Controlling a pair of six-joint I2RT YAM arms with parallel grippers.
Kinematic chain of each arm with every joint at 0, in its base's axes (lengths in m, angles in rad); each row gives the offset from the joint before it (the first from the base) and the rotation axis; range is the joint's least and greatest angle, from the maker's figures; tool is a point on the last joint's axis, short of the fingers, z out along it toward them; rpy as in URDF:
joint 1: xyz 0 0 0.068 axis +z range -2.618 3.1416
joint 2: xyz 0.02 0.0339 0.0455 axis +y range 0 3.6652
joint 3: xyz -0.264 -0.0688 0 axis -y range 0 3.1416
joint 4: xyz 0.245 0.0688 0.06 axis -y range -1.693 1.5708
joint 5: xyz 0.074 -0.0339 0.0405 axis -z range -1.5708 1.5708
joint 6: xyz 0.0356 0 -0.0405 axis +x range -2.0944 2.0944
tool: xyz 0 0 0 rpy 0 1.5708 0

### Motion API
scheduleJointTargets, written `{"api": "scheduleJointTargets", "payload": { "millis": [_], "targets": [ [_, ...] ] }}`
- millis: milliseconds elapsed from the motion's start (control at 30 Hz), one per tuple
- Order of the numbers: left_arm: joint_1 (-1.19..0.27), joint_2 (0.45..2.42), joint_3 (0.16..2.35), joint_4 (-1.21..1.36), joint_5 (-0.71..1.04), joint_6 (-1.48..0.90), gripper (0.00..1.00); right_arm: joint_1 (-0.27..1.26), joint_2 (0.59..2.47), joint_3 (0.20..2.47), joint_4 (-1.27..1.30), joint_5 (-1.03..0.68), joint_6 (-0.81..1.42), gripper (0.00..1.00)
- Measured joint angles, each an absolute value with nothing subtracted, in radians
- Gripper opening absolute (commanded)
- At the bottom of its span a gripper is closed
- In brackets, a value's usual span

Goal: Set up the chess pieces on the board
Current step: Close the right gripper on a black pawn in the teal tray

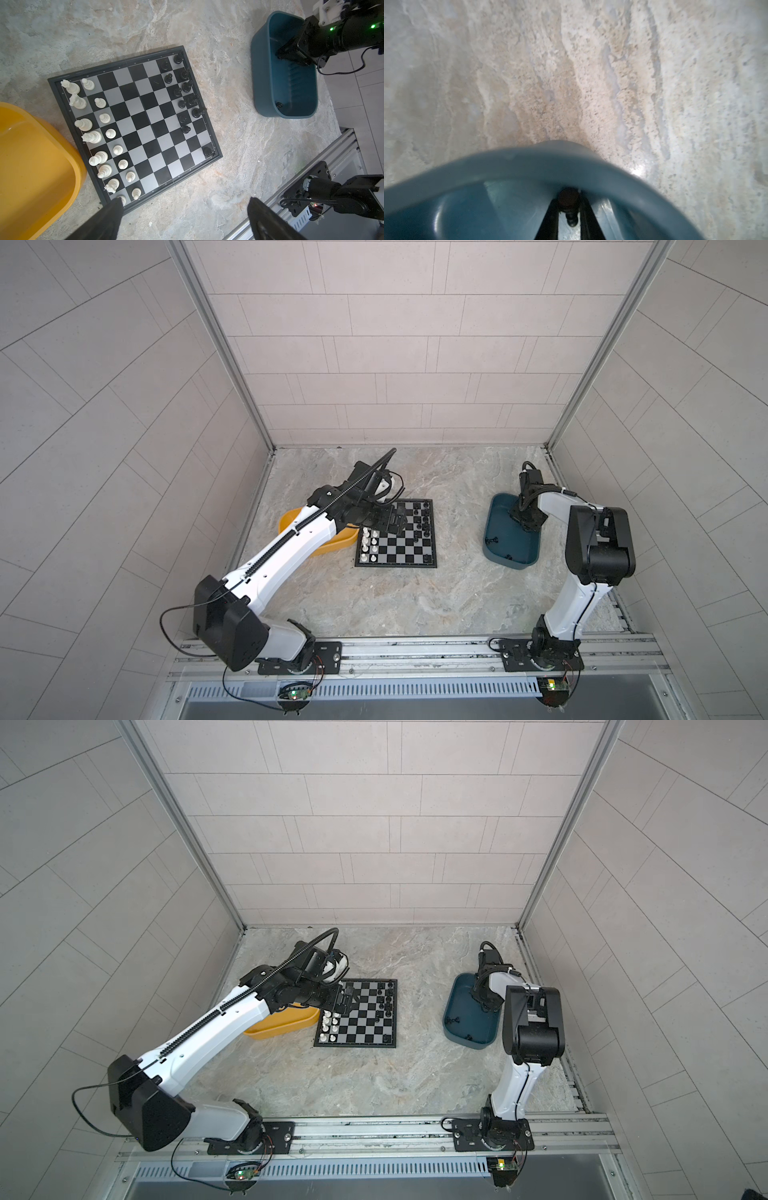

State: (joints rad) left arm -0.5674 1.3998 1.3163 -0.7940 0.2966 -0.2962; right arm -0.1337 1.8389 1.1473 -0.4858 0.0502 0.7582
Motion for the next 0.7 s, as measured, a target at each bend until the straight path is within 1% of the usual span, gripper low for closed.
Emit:
{"api": "scheduleJointTargets", "payload": {
  "millis": [133,367,433,500,533,567,633,700],
  "targets": [
    [-0.563,1.4,1.316,-0.794,0.301,-0.297,1.0,-0.134,1.828,1.129,-0.466,0.037,0.743,0.01],
    [-0.561,1.4,1.309,-0.789,0.313,-0.299,1.0,-0.107,1.752,1.028,-0.434,-0.016,0.735,0.01],
    [-0.561,1.4,1.306,-0.789,0.315,-0.299,1.0,-0.078,1.721,0.996,-0.442,-0.031,0.733,0.08],
    [-0.561,1.4,1.304,-0.789,0.318,-0.299,1.0,-0.053,1.704,0.984,-0.466,-0.051,0.723,0.12],
    [-0.561,1.4,1.304,-0.789,0.319,-0.299,1.0,-0.046,1.703,0.986,-0.477,-0.059,0.717,0.17],
    [-0.56,1.4,1.304,-0.789,0.321,-0.299,1.0,-0.041,1.703,0.992,-0.493,-0.062,0.706,0.21],
    [-0.559,1.4,1.304,-0.789,0.323,-0.299,1.0,-0.04,1.703,1.014,-0.532,-0.063,0.685,0.26],
    [-0.557,1.4,1.302,-0.788,0.325,-0.299,1.0,-0.041,1.703,1.046,-0.577,-0.063,0.67,0.33]
  ]
}}
